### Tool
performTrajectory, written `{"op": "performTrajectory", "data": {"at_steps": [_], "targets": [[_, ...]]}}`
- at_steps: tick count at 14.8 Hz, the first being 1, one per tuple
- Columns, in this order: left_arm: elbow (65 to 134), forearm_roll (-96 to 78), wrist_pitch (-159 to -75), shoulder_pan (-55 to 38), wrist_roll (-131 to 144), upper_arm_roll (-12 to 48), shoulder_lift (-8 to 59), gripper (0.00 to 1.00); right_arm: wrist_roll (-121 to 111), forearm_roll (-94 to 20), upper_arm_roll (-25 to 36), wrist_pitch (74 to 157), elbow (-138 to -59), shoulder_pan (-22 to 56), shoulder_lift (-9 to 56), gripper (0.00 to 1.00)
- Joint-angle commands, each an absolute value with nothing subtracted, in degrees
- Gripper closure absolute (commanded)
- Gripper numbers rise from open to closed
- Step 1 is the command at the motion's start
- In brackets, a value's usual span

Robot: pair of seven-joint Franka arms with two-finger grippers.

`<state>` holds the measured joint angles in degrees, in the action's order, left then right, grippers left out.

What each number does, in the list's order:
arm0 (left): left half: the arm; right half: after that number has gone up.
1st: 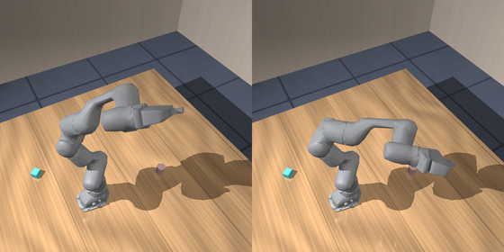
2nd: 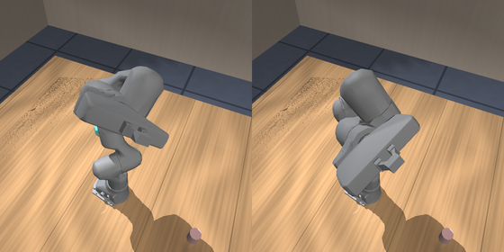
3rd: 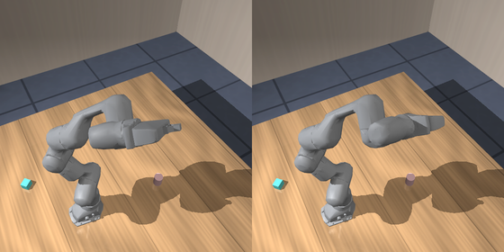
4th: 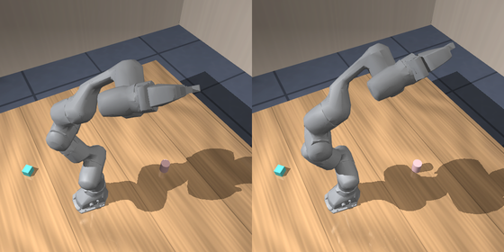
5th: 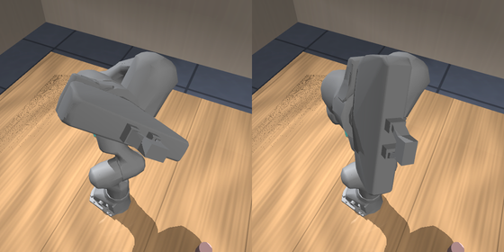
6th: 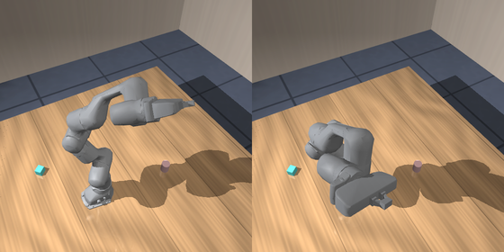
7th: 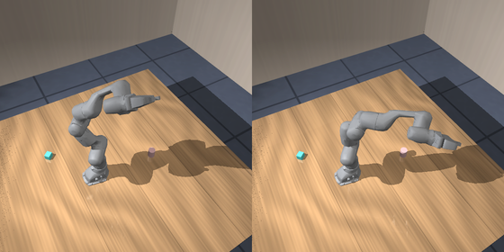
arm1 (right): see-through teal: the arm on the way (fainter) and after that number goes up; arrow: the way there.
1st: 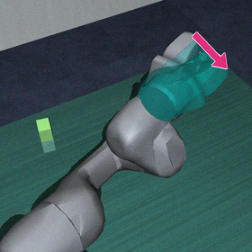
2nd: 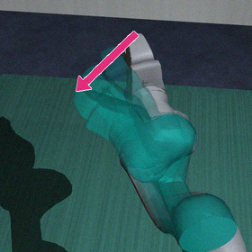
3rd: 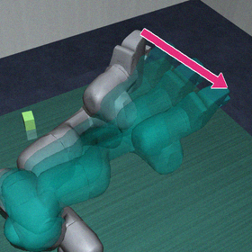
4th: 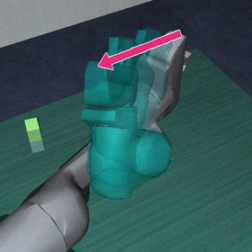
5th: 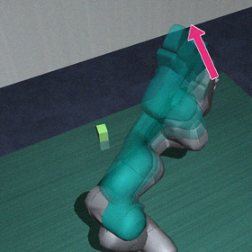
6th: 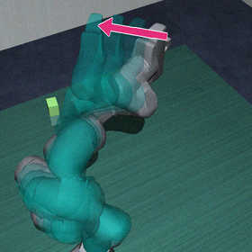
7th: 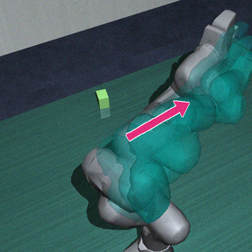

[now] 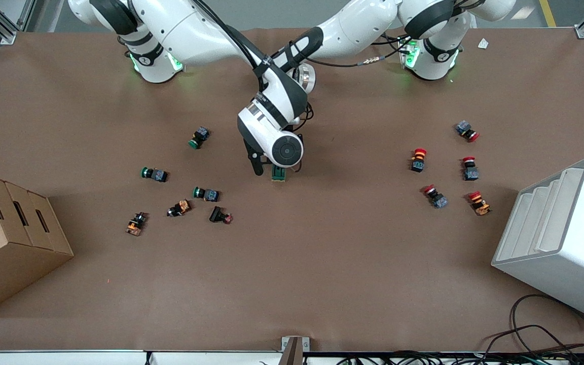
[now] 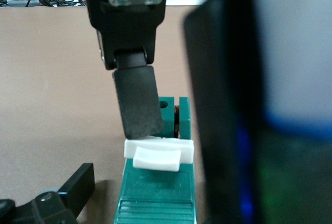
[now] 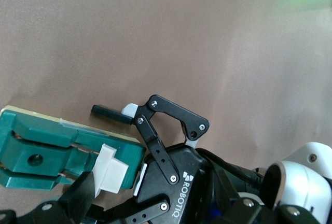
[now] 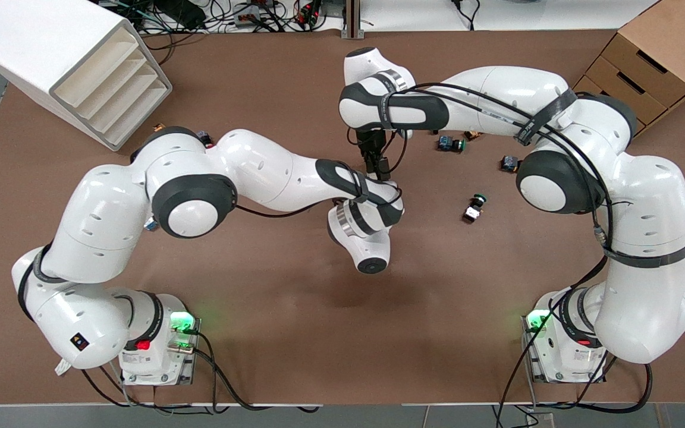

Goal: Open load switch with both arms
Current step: 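Lift the right gripper off the lever and draw it back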

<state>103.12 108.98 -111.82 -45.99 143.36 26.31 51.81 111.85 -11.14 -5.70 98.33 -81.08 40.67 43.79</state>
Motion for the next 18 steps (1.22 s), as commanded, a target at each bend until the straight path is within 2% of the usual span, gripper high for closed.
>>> {"op": "performTrajectory", "data": {"at_steps": [1, 5, 10, 18], "targets": [[100.5, 109.5, -115.1, -46.1, 143.6, 26.0, 55.3, 0.00, 112.4, -11.1, -5.5, 99.9, -84.9, 42.1, 43.3, 0.00], [100.5, 108.9, -115.1, -46.0, 142.1, 26.1, 54.6, 0.00, 109.8, -10.1, -5.2, 99.3, -83.2, 40.0, 42.1, 0.00], [100.5, 107.4, -115.1, -46.1, 141.2, 26.9, 54.1, 0.00, 97.9, -9.9, -5.0, 91.5, -75.1, 31.9, 41.7, 0.00], [99.4, 89.4, -115.1, -45.6, 131.7, 31.5, 46.0, 0.00, 58.1, -0.2, -5.1, 93.5, -72.2, 14.5, 36.8, 0.00]]}}
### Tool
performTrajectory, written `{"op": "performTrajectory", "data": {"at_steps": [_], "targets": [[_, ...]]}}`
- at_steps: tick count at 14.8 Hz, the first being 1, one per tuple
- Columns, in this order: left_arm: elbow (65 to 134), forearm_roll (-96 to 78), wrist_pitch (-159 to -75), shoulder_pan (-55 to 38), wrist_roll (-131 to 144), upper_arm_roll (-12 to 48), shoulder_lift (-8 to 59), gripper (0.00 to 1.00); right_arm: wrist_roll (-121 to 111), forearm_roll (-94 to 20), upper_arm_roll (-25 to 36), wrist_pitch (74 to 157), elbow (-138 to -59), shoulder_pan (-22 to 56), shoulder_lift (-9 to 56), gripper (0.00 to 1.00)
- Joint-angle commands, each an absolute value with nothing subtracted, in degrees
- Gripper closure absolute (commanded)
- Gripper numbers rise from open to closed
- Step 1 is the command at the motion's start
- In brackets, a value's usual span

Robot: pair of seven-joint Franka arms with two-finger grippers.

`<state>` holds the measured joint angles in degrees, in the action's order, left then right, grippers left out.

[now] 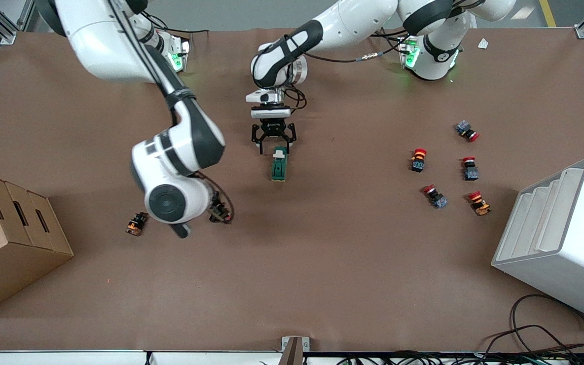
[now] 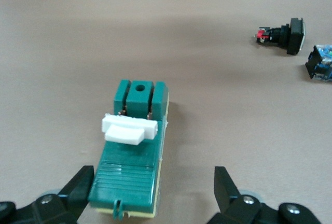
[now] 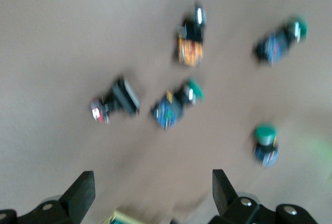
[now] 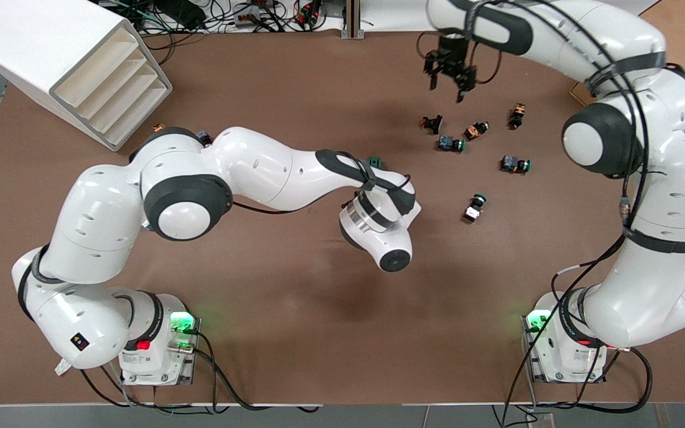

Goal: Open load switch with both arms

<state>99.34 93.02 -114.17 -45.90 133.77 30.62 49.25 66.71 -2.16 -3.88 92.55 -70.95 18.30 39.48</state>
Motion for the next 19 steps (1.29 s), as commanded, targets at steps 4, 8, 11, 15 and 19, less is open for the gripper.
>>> {"op": "performTrajectory", "data": {"at_steps": [4, 8, 11, 15, 19], "targets": [[98.8, 78.6, -115.0, -45.1, 122.7, 32.0, 40.2, 0.00, 35.2, 1.9, -5.0, 95.2, -72.2, 6.1, 34.4, 0.00], [98.6, 67.8, -115.1, -39.9, 112.1, 32.0, 32.1, 0.00, 18.2, 4.7, -5.0, 95.2, -72.0, 1.1, 30.6, 0.00], [95.7, 58.0, -115.1, -34.1, 100.9, 32.0, 27.3, 0.00, 7.5, 6.0, -4.9, 94.7, -72.0, -1.6, 26.6, 0.00], [90.3, 44.6, -115.0, -24.7, 84.9, 32.1, 23.0, 0.00, 3.5, 6.7, -5.3, 93.5, -72.0, -4.8, 21.6, 0.00], [89.6, 31.2, -113.7, -15.4, 64.4, 31.4, 16.4, 0.00, 3.8, 7.6, -5.5, 92.9, -72.0, -5.1, 21.2, 0.00]]}}
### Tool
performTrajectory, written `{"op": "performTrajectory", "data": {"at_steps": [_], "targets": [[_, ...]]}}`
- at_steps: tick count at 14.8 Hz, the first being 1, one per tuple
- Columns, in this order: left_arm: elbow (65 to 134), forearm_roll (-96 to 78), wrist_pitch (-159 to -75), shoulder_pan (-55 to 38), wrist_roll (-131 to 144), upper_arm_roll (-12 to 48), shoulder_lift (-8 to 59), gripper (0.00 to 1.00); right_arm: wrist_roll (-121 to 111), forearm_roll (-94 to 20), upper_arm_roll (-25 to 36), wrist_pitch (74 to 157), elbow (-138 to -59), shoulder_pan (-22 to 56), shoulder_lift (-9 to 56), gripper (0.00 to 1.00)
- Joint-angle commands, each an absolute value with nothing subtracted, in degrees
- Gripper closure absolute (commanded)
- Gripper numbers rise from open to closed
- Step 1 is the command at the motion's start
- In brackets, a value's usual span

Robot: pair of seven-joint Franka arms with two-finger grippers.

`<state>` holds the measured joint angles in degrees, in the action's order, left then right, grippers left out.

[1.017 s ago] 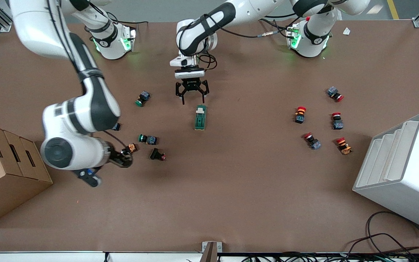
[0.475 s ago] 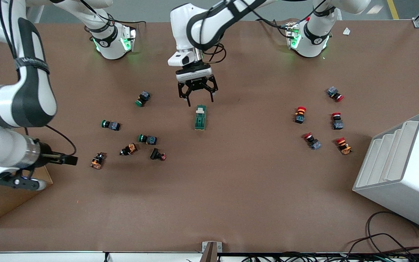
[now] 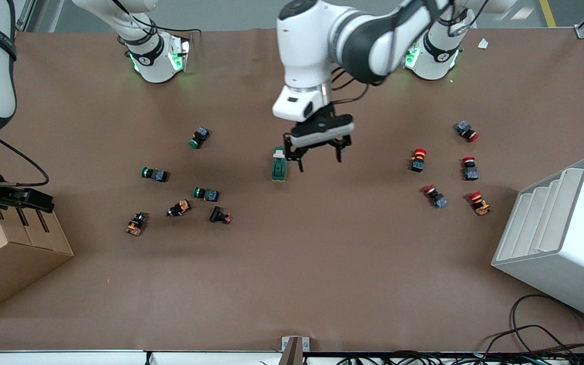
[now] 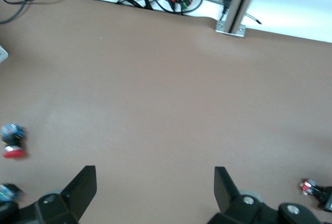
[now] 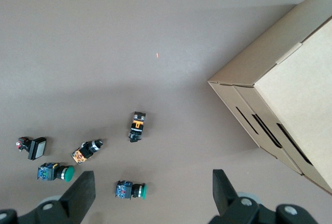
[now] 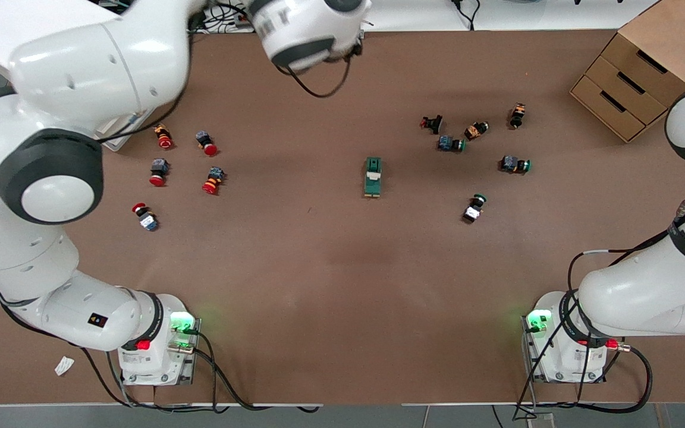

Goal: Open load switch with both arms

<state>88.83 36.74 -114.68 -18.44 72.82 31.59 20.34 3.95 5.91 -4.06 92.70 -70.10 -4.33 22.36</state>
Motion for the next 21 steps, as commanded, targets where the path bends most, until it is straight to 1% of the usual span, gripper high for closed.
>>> {"op": "performTrajectory", "data": {"at_steps": [1, 2, 4, 6, 8, 10, 11, 14, 17, 21], "targets": [[89.6, 26.9, -112.3, -14.7, 57.3, 28.4, 14.1, 0.00, 4.0, 7.5, -5.6, 92.5, -72.0, -5.1, 20.3, 0.00], [89.6, 23.0, -110.7, -14.7, 51.2, 24.5, 11.5, 0.00, 4.2, 7.5, -5.5, 92.4, -72.0, -4.8, 20.2, 0.00], [89.8, 14.5, -107.8, -13.9, 37.9, 18.6, 7.1, 0.00, 4.1, 6.4, -6.1, 89.9, -72.0, -4.9, 19.1, 0.00], [89.8, 8.8, -105.0, -11.6, 27.2, 14.3, 4.6, 0.00, 4.6, 6.3, -6.0, 85.3, -72.1, -4.7, 17.8, 0.00], [89.8, 5.6, -102.3, -9.9, 18.3, 11.0, 2.7, 0.00, 4.6, 3.2, -5.5, 84.6, -72.8, -4.8, 15.7, 0.00], [89.8, 2.7, -98.8, -8.1, 11.1, 7.7, 0.6, 0.00, 4.5, 1.8, -5.2, 85.0, -76.5, -4.9, 12.2, 0.00], [89.7, 1.4, -96.5, -6.8, 8.4, 7.0, -0.2, 0.00, 4.4, 1.8, -4.9, 85.3, -78.2, -4.3, 10.7, 0.00], [90.1, 1.1, -91.2, -4.9, 5.6, 6.7, -2.2, 0.00, 4.4, 1.8, 0.2, 85.2, -80.6, 0.8, 7.8, 0.00], [90.5, 0.0, -88.8, -3.4, 5.4, 6.1, -3.1, 0.00, 4.3, 1.8, 0.3, 85.1, -83.0, 0.4, 5.2, 0.00], [95.0, -1.1, -88.9, -2.4, 3.2, 6.0, -6.4, 0.00, 4.3, 1.8, 0.3, 86.2, -86.4, -0.2, 2.4, 0.00]]}}
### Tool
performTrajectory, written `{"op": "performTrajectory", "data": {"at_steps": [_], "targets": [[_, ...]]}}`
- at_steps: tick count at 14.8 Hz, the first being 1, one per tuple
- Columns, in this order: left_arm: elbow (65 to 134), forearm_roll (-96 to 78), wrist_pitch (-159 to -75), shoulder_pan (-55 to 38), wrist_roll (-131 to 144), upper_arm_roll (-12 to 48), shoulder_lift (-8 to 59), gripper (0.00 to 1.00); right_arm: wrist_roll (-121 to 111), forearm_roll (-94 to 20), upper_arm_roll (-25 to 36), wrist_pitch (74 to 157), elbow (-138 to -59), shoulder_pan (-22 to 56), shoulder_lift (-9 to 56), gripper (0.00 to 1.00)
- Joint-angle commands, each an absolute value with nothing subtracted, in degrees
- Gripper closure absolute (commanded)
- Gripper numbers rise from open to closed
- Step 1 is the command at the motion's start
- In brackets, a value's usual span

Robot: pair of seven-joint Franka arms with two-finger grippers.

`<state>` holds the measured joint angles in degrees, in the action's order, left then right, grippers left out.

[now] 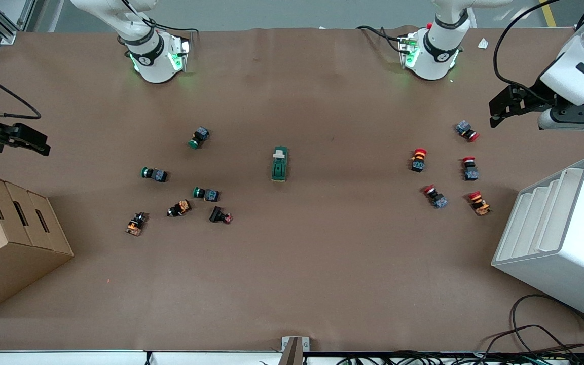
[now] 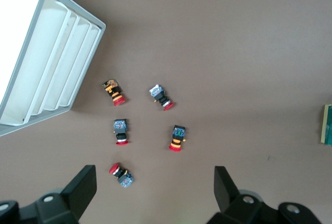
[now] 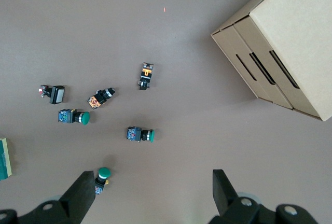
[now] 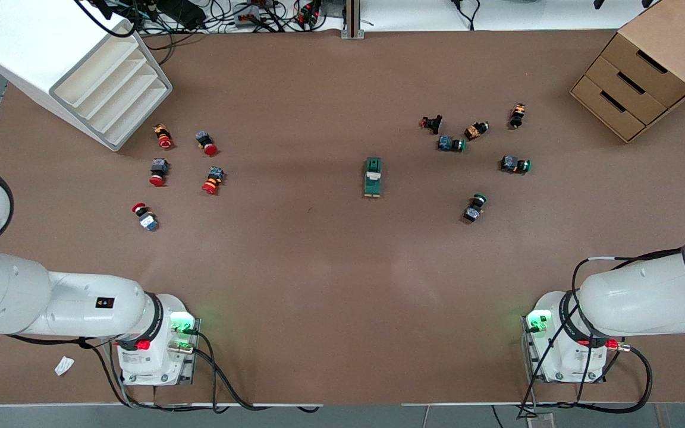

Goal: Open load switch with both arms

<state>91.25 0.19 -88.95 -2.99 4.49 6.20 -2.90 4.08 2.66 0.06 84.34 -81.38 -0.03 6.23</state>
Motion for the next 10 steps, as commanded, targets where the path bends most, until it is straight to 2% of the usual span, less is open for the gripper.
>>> {"op": "performTrajectory", "data": {"at_steps": [1, 5, 10], "targets": [[95.7, -1.1, -89.0, -1.9, 3.2, 6.1, -7.0, 0.00, 4.3, 1.8, 0.3, 86.9, -88.1, -0.2, 1.0, 0.00], [95.6, -2.3, -88.1, 0.3, 4.4, 6.2, -7.6, 0.00, 4.3, 1.8, 0.3, 89.6, -95.4, -0.2, -5.9, 0.00], [93.6, -2.1, -86.8, 0.2, 7.3, 6.3, -6.8, 0.00, 4.5, 1.7, 0.7, 88.6, -95.4, -0.2, -7.9, 0.00]]}}
